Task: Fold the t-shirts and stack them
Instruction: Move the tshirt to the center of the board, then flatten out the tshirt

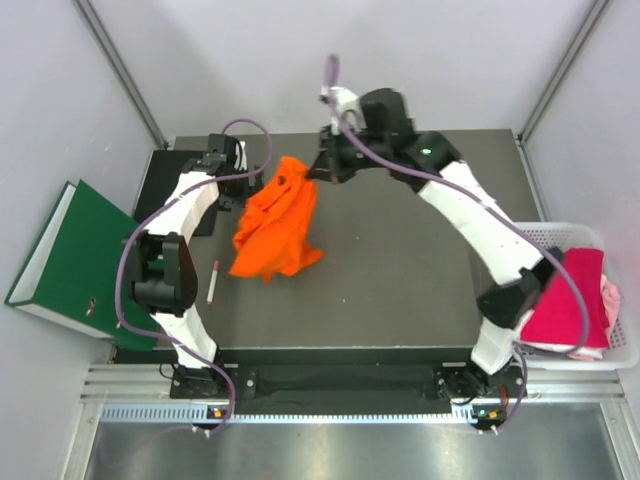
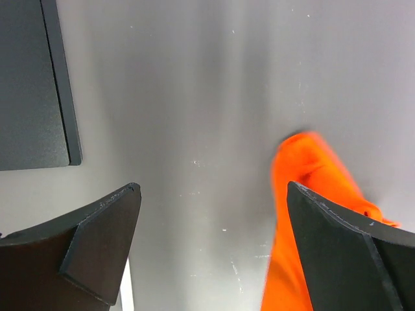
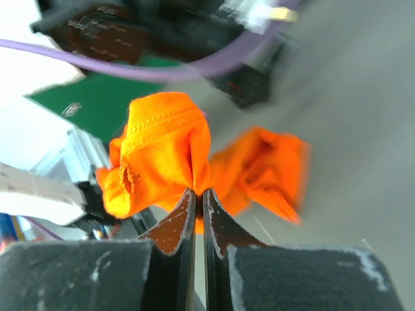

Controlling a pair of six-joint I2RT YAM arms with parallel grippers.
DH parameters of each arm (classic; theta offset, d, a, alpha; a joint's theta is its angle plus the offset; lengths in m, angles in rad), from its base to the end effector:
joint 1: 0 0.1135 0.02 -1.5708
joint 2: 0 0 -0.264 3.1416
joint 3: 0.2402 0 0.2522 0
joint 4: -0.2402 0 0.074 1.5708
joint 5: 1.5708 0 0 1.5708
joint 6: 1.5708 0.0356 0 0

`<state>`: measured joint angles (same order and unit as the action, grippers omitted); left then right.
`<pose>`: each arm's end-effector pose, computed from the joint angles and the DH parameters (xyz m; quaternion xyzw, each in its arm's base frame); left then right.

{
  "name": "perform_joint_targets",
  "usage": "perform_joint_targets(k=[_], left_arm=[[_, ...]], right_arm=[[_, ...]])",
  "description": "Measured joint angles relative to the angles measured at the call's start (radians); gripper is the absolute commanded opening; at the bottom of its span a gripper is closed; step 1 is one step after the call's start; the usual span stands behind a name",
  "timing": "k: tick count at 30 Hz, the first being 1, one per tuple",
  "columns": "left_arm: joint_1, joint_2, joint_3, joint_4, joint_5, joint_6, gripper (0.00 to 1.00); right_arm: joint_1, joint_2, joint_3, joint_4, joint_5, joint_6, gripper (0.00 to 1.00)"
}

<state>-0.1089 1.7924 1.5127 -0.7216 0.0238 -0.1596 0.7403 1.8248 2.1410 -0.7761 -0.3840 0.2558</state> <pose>0.3867 -0.0431 0.2688 -0.0210 0.9594 -0.0489 0.2768 0.2836 0.2772 0.4547 -0.2978 0.7856 0.3897 0.3773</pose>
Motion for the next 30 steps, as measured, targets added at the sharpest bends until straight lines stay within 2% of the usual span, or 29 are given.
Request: perform_joint_targets(k=[6,7,8,9,11,12,13,18,24,27,30], left_arm=[[0.0,0.0,0.0,-0.004,0.001,-0.009,0.99],[0.0,0.0,0.0,-0.004,0.003,-0.011,0.99],[0.0,0.0,0.0,-0.004,0.005,-0.014,0.99],[0.0,0.0,0.0,-0.004,0.008,-0.015,0.99],[0.0,0.0,0.0,-0.004,0.016,-0.019,0.99],[0.0,0.0,0.0,-0.004,0.021,-0.02,0.99],[0.0,0.0,0.0,-0.004,0.028,-0.021,0.99],[-0.002,0.0,0.0,-0.004,0.066,-0.021,0.99],[-0.026,0.0,-0.008,0.0,0.108,-0.021,0.99],[-0.051,0.003,-0.013,0.0,0.12,-0.021,0.99],[-0.069,0.008,-0.013,0.0,0.13,-0.021,0.99]], right_arm=[[-0.272,-0.312,-0.488,0.121,0.029,-0.001,0.0],[-0.328,-0.347,-0.579,0.137,0.048,-0.002,0.02],[-0.381,-0.368,-0.661,0.15,0.072,-0.002,0.09],[-0.419,-0.375,-0.729,0.157,0.107,-0.003,0.28],[-0.466,-0.365,-0.832,0.151,0.198,-0.007,0.59],[-0.475,-0.356,-0.861,0.143,0.238,0.003,0.92],[-0.48,-0.345,-0.884,0.126,0.293,0.001,0.99],[-0.48,-0.37,-0.903,0.129,0.423,0.009,0.99],[-0.48,-0.455,-0.895,0.21,0.424,0.048,0.92],[-0.48,-0.366,-0.865,0.233,0.371,0.072,0.86],[-0.474,-0.234,-0.859,0.264,0.298,0.098,0.85]])
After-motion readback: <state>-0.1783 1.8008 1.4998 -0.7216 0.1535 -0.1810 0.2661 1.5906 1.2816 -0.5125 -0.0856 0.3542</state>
